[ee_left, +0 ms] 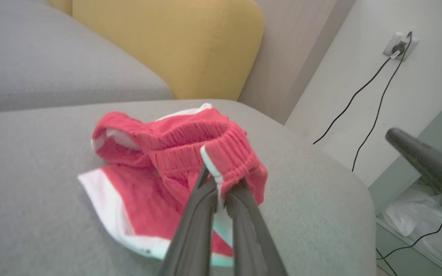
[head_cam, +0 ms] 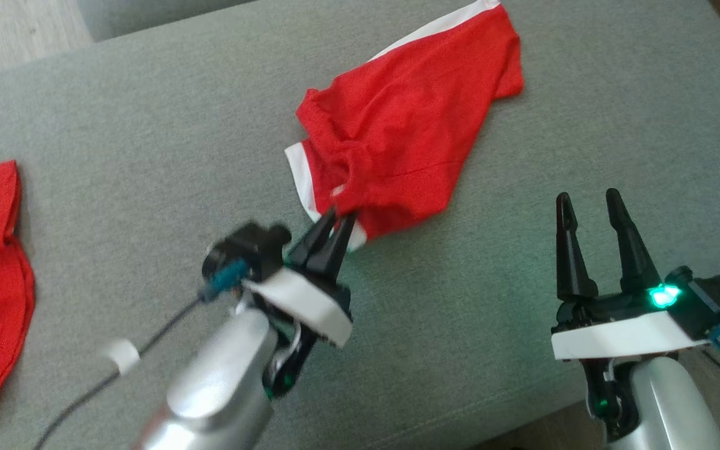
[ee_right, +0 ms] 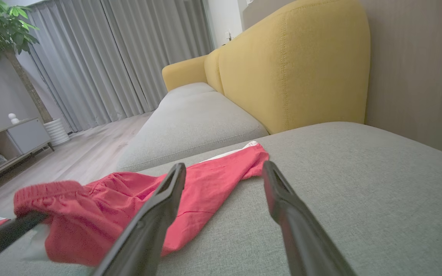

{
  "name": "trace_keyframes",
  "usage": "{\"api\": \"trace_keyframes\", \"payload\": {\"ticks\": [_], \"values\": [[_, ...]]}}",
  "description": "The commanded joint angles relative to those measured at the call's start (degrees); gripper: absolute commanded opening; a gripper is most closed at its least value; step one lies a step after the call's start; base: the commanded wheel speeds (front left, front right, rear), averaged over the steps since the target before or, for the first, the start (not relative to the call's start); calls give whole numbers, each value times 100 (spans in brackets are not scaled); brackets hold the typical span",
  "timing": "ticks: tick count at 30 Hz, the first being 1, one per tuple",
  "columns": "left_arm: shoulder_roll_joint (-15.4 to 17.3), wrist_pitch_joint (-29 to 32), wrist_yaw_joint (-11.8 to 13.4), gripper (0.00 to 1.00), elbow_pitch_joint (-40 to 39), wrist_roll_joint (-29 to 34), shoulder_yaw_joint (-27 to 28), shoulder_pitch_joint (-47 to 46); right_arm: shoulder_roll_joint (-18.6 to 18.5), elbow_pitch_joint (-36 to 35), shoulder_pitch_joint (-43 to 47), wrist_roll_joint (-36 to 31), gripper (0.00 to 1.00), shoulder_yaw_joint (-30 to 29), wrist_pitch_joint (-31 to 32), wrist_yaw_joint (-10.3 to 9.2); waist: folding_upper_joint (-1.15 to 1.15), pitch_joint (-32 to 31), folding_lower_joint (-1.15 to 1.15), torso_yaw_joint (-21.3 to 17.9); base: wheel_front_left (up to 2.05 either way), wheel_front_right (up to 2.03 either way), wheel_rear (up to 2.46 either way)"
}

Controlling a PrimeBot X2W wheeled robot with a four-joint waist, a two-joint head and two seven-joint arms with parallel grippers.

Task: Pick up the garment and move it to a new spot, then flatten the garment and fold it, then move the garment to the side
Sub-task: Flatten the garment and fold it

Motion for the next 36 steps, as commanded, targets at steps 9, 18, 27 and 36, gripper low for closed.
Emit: {"api": "trace_keyframes", "payload": {"ticks": [9, 18, 27, 36], "values": [[593, 1003, -34, 0, -1076, -933, -319, -2029, -23, -187, -365, 296, 100, 383, -60, 39, 0, -232, 0, -277, 0, 0, 0], [108, 1587, -34, 0, -764, -1838, -358, -3145, -23, -156, -492, 594, 100, 836, -60, 39, 0, -402, 0, -801, 0, 0, 0], [-139, 469, 447, 0, -92, -2342, 171, -3975, -23, -195, -429, 629, 100, 817, -60, 39, 0, -448, 0, -788, 0, 0, 0], [357, -92, 420, 0, 929, -2432, 317, -2917, -22, -212, -394, 485, 100, 741, -60, 39, 0, -236, 0, -221, 0, 0, 0]]}}
